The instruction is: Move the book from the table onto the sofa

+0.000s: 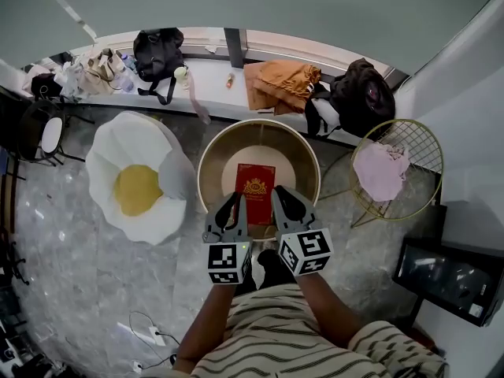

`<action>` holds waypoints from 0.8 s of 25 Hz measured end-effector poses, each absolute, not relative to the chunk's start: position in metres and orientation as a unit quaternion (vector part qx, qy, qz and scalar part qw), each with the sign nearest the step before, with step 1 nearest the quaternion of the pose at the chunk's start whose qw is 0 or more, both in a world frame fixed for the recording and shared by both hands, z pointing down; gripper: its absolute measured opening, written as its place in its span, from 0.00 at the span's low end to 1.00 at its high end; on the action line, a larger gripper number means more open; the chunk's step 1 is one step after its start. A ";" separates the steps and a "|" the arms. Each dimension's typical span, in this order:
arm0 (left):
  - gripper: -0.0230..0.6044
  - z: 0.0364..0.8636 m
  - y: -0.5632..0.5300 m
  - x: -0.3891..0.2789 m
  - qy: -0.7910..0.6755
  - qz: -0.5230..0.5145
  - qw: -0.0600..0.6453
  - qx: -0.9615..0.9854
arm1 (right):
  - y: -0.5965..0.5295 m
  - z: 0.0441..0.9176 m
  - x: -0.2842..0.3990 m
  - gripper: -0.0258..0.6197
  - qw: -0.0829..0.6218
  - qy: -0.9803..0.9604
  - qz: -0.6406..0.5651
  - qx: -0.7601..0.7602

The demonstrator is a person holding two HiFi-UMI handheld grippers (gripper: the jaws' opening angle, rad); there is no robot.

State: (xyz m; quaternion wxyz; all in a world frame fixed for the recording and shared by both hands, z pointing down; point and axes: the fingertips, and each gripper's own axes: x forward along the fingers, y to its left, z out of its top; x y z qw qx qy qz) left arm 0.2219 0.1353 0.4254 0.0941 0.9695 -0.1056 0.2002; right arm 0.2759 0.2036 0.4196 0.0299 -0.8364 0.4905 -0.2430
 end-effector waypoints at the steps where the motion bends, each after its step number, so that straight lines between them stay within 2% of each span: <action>1: 0.06 0.432 0.134 0.222 -0.103 0.206 0.098 0.968 | 0.203 0.426 0.275 0.06 0.029 0.489 -0.249 -0.836; 4: 0.15 0.452 0.129 0.222 -0.095 0.223 0.110 0.964 | 0.199 0.447 0.273 0.09 0.025 0.482 -0.265 -0.835; 7: 0.17 0.471 0.123 0.221 -0.090 0.237 0.118 0.960 | 0.196 0.469 0.271 0.13 0.036 0.479 -0.293 -0.827; 9: 0.19 0.482 0.119 0.222 -0.085 0.244 0.127 0.958 | 0.193 0.481 0.273 0.19 0.054 0.478 -0.313 -0.819; 13: 0.22 0.502 0.111 0.226 -0.073 0.255 0.144 0.953 | 0.192 0.500 0.281 0.20 0.065 0.465 -0.326 -0.821; 20: 0.28 0.559 0.101 0.224 -0.056 0.292 0.172 0.939 | 0.196 0.555 0.282 0.28 0.073 0.436 -0.370 -0.817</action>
